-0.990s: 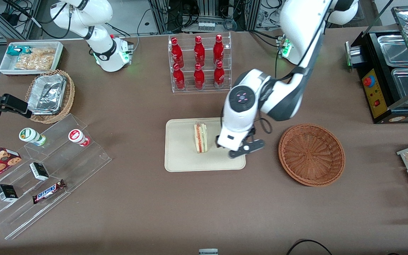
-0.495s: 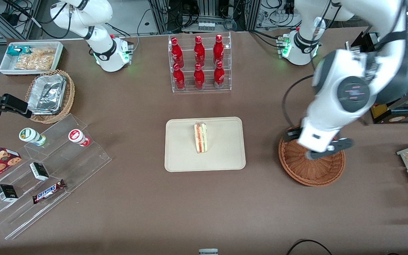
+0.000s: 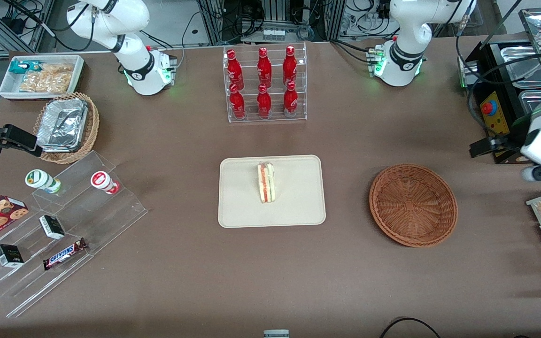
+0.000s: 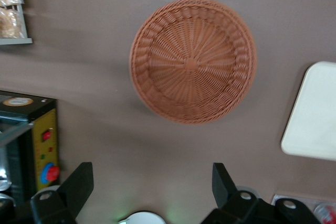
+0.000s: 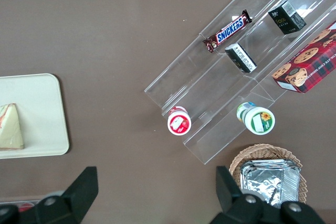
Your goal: Place sandwich from basket to tray
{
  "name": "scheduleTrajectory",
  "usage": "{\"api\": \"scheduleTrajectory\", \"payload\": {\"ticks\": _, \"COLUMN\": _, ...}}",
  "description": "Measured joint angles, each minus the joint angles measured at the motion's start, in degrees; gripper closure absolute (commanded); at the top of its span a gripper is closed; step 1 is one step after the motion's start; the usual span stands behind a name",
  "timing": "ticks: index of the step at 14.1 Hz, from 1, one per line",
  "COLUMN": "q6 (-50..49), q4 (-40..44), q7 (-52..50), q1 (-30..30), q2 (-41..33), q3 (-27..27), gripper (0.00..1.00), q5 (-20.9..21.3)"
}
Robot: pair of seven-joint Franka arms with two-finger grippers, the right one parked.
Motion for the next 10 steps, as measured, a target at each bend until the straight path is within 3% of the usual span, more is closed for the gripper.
{"api": "scheduleTrajectory", "payload": {"ticks": 3, "q6": -2.32, "q4": -0.11, "q7": 1.63, "q1": 3.89, "q2": -2.66, "q3": -2.44, "gripper": 0.0, "q5": -0.1}}
{"api": "scheduleTrajectory", "payload": {"ticks": 7, "q6": -4.63, "q4": -0.34, "q7": 1.64, "q1": 13.04, "q2": -5.55, "q3": -14.24, "gripper": 0.0, "q5": -0.09}}
{"api": "scheduleTrajectory", "payload": {"ticks": 10, "q6": -6.52, "q4": -0.41, "q7": 1.58, "q1": 13.66, "q2": -5.94, "q3": -15.84, "gripper": 0.0, "q5": -0.09}}
